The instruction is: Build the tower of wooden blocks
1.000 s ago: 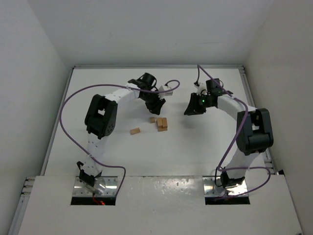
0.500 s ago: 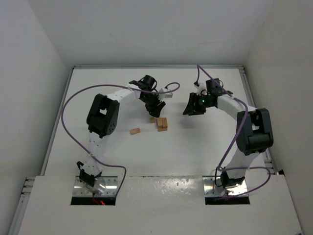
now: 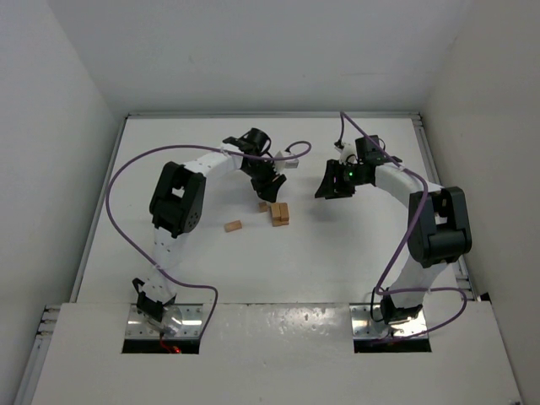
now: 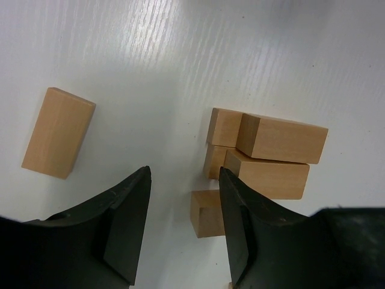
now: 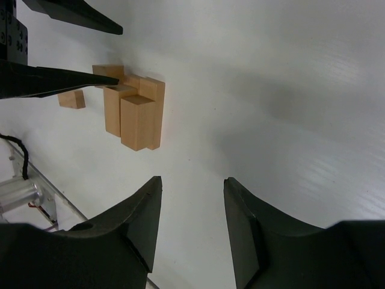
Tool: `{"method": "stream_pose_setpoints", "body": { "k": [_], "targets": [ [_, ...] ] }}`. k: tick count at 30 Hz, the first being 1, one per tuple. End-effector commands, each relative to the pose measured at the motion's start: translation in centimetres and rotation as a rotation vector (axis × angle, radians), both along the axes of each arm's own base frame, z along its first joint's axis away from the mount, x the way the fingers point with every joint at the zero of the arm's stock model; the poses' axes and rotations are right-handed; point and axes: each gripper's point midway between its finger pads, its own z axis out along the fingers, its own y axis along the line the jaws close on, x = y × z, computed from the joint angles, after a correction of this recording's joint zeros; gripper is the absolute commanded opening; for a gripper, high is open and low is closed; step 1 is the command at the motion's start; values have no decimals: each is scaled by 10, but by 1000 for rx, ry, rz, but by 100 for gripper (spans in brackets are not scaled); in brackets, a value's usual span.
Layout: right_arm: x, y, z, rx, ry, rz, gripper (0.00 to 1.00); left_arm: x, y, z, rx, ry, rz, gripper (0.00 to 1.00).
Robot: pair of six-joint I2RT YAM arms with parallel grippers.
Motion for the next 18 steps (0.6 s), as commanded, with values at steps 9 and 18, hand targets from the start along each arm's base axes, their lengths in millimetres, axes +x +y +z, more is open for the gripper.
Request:
{"method": "stream_pose_setpoints", "body": {
  "k": [9, 18],
  "targets": [
    [9, 3, 20, 26, -58, 15, 48, 0, -14, 10, -31, -17, -55, 55],
    [8, 2, 19, 28, -52, 12, 48, 0, -16, 9, -38, -13, -59, 55]
  ]
}}
